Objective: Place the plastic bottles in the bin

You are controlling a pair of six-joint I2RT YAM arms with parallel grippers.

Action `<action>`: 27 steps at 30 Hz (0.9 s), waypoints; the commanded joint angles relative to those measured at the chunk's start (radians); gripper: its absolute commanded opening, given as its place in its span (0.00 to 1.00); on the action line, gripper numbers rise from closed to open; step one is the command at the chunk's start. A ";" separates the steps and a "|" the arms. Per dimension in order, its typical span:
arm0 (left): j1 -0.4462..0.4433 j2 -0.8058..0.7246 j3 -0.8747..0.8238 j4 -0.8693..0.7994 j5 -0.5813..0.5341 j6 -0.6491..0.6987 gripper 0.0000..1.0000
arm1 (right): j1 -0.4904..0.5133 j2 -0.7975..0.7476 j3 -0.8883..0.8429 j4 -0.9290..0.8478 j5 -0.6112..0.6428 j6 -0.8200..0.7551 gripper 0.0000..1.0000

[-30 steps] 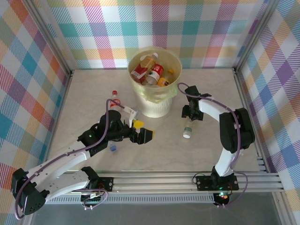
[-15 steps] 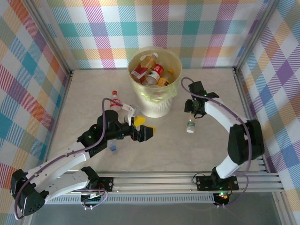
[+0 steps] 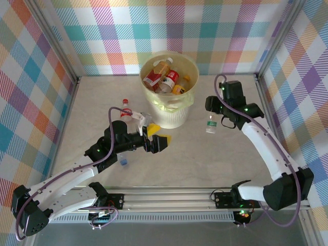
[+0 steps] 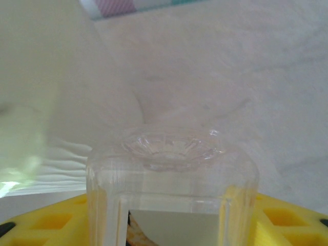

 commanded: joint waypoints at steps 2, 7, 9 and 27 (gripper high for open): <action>-0.012 0.016 0.058 -0.035 -0.043 0.011 1.00 | 0.028 -0.028 0.099 0.032 -0.109 -0.047 0.59; -0.012 0.000 0.089 -0.089 -0.093 0.032 1.00 | 0.039 -0.004 0.216 0.049 -0.180 -0.078 0.59; -0.013 -0.009 0.098 -0.106 -0.120 0.032 1.00 | 0.039 0.022 0.277 0.046 -0.210 -0.090 0.59; -0.013 -0.012 0.205 -0.326 -0.192 0.077 1.00 | 0.045 0.361 0.702 0.146 -0.312 -0.143 0.57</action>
